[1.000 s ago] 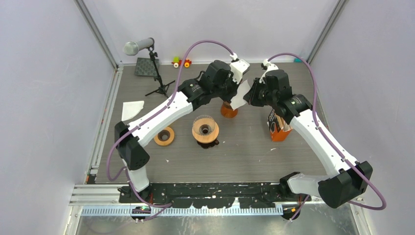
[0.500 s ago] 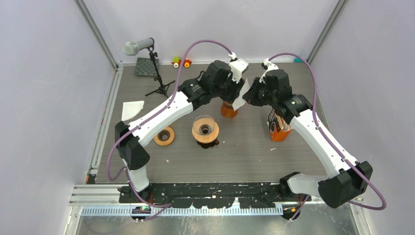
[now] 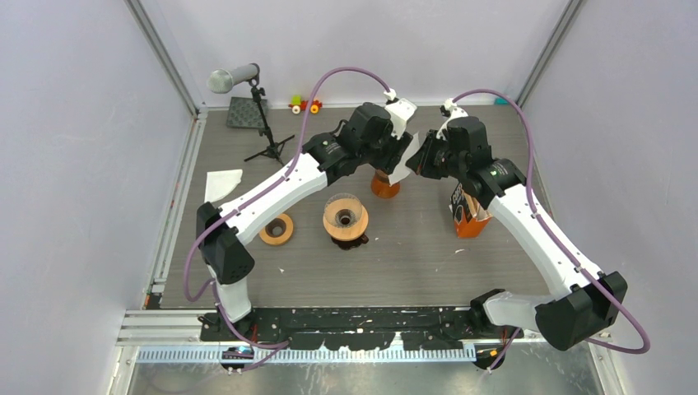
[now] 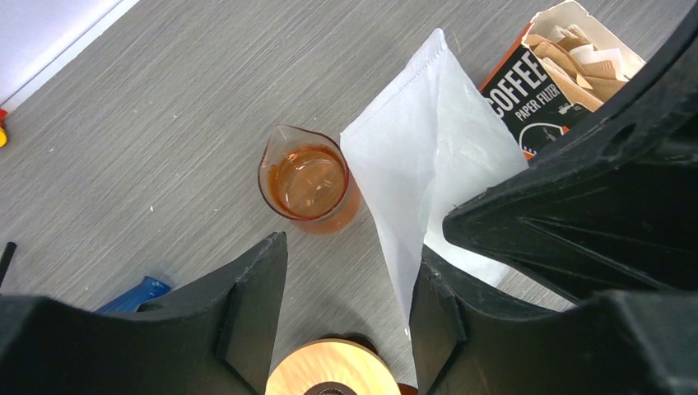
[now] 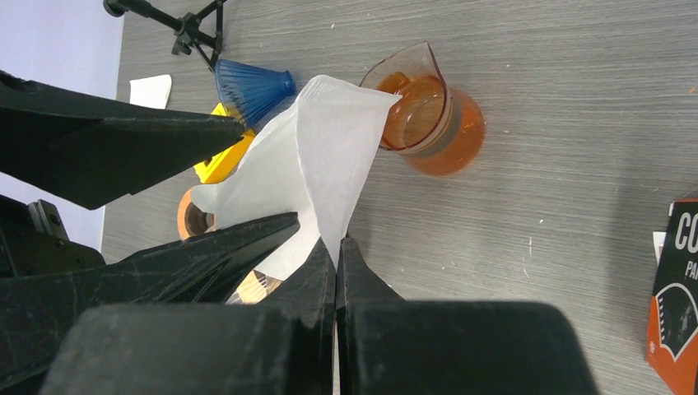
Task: Place the coffee filter in the dripper
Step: Place the coffee filter in the coffee dripper.
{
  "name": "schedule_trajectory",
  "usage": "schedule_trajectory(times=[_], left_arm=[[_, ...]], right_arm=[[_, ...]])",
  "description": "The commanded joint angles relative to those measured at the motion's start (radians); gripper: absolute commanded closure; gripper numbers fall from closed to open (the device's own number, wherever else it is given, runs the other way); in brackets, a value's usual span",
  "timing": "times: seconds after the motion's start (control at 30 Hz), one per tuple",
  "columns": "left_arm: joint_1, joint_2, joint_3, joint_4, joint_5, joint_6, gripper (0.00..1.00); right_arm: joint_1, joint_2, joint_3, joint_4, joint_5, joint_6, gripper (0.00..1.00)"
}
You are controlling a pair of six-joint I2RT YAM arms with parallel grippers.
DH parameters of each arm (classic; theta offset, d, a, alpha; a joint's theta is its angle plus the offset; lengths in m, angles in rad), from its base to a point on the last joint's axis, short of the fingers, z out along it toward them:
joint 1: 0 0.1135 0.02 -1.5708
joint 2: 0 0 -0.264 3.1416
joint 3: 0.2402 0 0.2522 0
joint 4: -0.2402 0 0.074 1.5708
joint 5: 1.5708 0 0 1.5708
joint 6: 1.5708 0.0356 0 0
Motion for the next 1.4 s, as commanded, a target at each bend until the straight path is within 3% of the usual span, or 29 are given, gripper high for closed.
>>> schedule_trajectory(times=[0.0, 0.43, 0.9, 1.17, 1.37], left_arm=[[-0.003, -0.010, 0.025, 0.016, -0.031, 0.007, 0.44], [-0.002, 0.003, 0.037, 0.025, 0.027, 0.026, 0.45], [0.011, 0.010, 0.047, 0.030, 0.090, 0.043, 0.73], [0.011, 0.010, 0.052, 0.025, 0.128, 0.046, 0.98], [0.009, 0.003, 0.050, 0.023, 0.116, 0.024, 1.00]], right_arm=[[-0.001, -0.032, 0.023, 0.043, -0.020, 0.026, 1.00], [-0.024, -0.027, -0.002, 0.070, -0.083, 0.060, 1.00], [-0.033, -0.021, -0.007, 0.065, -0.085, 0.046, 0.99], [-0.033, -0.015, -0.003, 0.056, -0.068, 0.028, 0.99], [-0.032, -0.018, 0.007, 0.043, -0.010, 0.003, 0.97]])
